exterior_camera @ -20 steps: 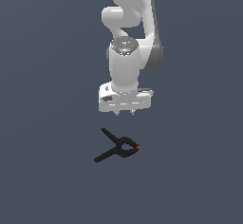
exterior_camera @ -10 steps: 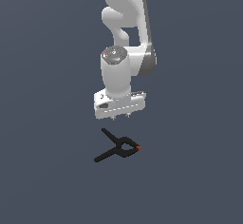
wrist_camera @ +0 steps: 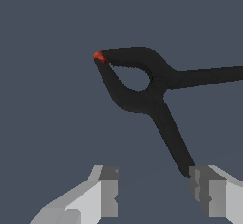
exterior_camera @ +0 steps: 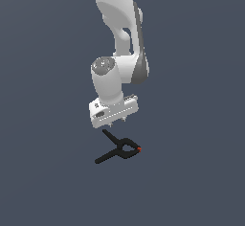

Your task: Pick up the object and move it to a goal position.

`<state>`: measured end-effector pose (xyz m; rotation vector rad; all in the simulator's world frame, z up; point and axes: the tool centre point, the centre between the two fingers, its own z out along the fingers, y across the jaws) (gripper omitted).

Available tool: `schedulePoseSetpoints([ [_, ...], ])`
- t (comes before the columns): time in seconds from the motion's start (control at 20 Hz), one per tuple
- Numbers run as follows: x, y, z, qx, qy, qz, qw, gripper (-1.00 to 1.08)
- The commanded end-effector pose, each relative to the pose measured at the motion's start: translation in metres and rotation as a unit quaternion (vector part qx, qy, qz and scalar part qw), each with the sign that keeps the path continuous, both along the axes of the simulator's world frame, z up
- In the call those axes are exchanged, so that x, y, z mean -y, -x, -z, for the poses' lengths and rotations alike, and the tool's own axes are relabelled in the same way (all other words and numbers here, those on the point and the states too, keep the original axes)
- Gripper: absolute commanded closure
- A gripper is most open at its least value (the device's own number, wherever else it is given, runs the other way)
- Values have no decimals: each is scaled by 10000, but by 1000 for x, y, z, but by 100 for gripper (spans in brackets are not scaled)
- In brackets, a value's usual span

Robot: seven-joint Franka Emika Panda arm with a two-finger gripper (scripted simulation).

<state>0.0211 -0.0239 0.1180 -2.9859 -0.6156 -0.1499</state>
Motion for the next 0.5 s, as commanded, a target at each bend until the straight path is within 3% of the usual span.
schedulePoseSetpoints([
  [0.0,5,-1,7,58,-47,-223,9997,-20],
  [0.45,25,-2,32,304,-199,-977,9946,-20],
])
